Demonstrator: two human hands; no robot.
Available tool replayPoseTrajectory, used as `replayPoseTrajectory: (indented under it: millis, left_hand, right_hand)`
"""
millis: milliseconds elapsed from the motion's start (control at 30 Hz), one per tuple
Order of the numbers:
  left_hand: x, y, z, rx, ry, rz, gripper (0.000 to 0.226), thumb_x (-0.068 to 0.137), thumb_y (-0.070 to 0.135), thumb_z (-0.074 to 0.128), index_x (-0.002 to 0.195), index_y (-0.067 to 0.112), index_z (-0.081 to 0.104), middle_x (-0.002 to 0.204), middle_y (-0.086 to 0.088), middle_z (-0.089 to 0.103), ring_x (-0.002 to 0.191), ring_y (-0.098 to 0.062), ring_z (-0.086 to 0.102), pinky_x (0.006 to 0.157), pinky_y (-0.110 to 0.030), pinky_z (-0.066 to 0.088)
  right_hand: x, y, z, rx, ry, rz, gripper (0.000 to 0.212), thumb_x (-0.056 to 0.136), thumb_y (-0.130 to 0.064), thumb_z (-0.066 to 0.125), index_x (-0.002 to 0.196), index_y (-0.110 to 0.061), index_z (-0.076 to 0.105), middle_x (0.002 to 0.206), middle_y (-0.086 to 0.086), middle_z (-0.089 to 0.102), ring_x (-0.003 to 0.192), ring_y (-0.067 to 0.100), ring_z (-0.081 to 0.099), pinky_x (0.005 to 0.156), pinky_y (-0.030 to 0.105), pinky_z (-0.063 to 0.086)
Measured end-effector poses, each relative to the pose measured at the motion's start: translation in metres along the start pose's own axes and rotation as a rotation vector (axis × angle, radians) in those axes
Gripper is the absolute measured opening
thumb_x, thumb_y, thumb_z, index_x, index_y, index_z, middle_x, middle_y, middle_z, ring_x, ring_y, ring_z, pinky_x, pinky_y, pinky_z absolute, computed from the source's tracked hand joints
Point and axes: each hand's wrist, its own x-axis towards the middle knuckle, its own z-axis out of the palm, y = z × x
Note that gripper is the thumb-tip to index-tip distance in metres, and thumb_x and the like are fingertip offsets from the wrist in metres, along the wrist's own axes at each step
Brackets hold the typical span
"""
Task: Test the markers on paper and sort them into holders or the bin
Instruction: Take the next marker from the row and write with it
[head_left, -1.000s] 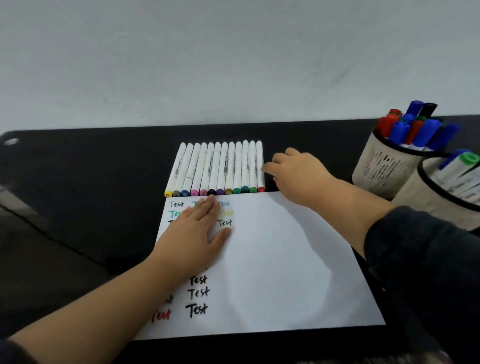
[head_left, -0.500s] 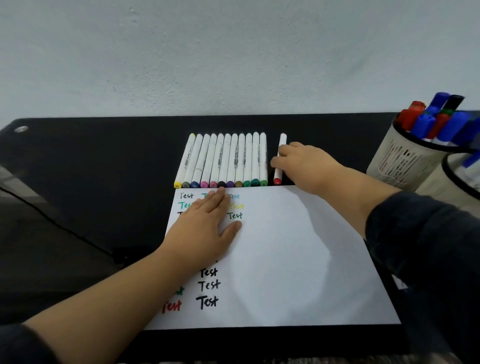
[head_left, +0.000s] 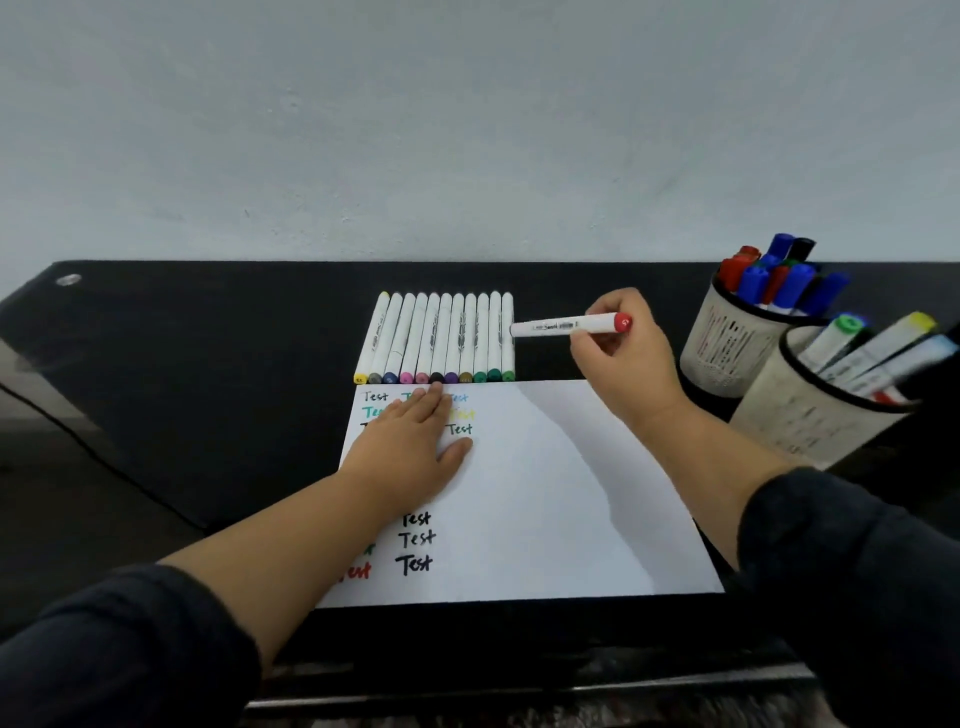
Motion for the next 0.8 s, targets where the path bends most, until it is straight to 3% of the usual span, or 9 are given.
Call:
replayPoseTrajectory:
  millis: [133,300,400,500,600,700,800]
  left_hand:
    - [-0.01,0.009,-0.014,-0.101,0.077,-0.04,0.068,0.096,0.05,0.036,0.151,0.021,0.007,0.158,0.007,0.007,0.144,-0.011,0.009,0.114,-0.027,0.011]
    - [-0.038,0.026,-0.023,-0.446,0.229,-0.113,0.058,0.092,0.044,0.053,0.145,0.03,0.033,0.148,0.012,0.035,0.133,-0.008,0.034,0.105,-0.024,0.03]
    - [-0.057,0.026,-0.026,-0.598,0.203,-0.167,0.042,0.09,0.04,0.058,0.131,0.035,0.052,0.125,0.013,0.056,0.095,-0.01,0.057,0.077,-0.023,0.047]
    - [-0.071,0.018,-0.025,-0.756,0.145,-0.239,0.034,0.087,0.037,0.063,0.121,0.04,0.06,0.09,0.009,0.063,0.059,-0.01,0.049,0.053,-0.024,0.044]
    - [-0.083,0.011,-0.024,-0.841,0.127,-0.279,0.028,0.086,0.034,0.066,0.113,0.041,0.064,0.073,0.005,0.058,0.048,-0.007,0.039,0.041,-0.019,0.038]
    - [-0.094,0.007,-0.023,-0.823,0.147,-0.275,0.026,0.086,0.033,0.066,0.11,0.042,0.064,0.073,0.01,0.059,0.05,-0.007,0.042,0.041,-0.018,0.038]
    - [-0.1,0.005,-0.018,-0.698,0.184,-0.255,0.028,0.087,0.036,0.063,0.115,0.043,0.062,0.079,0.02,0.059,0.061,-0.006,0.052,0.058,-0.023,0.045]
  right_hand:
    - [-0.024,-0.014,-0.001,0.266,0.065,0.096,0.021,0.082,0.0,0.053,0.077,-0.02,0.047,0.074,0.006,0.055,0.071,0.021,0.055,0.062,0.031,0.045]
    - [-0.051,-0.029,0.004,0.441,0.02,0.184,0.02,0.084,0.006,0.046,0.076,-0.012,0.046,0.067,0.012,0.053,0.054,0.013,0.055,0.05,0.022,0.043]
    - [-0.065,-0.034,0.013,0.533,0.015,0.25,0.005,0.074,-0.007,0.049,0.077,-0.011,0.048,0.06,0.006,0.054,0.053,0.015,0.052,0.048,0.022,0.04]
    - [-0.077,-0.04,0.024,0.615,0.052,0.312,0.01,0.082,-0.003,0.047,0.076,-0.01,0.05,0.057,0.001,0.052,0.055,0.016,0.048,0.05,0.025,0.037]
    - [-0.089,-0.048,0.038,0.669,0.08,0.403,0.015,0.086,-0.004,0.043,0.076,-0.009,0.053,0.052,-0.003,0.051,0.056,0.016,0.043,0.05,0.026,0.034]
    - [-0.099,-0.054,0.052,0.654,0.063,0.506,0.016,0.089,-0.011,0.047,0.076,-0.011,0.057,0.054,-0.001,0.049,0.052,0.014,0.04,0.048,0.025,0.034]
    - [-0.106,-0.057,0.061,0.567,-0.006,0.554,0.018,0.092,-0.023,0.057,0.076,-0.013,0.059,0.049,-0.004,0.047,0.042,0.008,0.039,0.042,0.02,0.033]
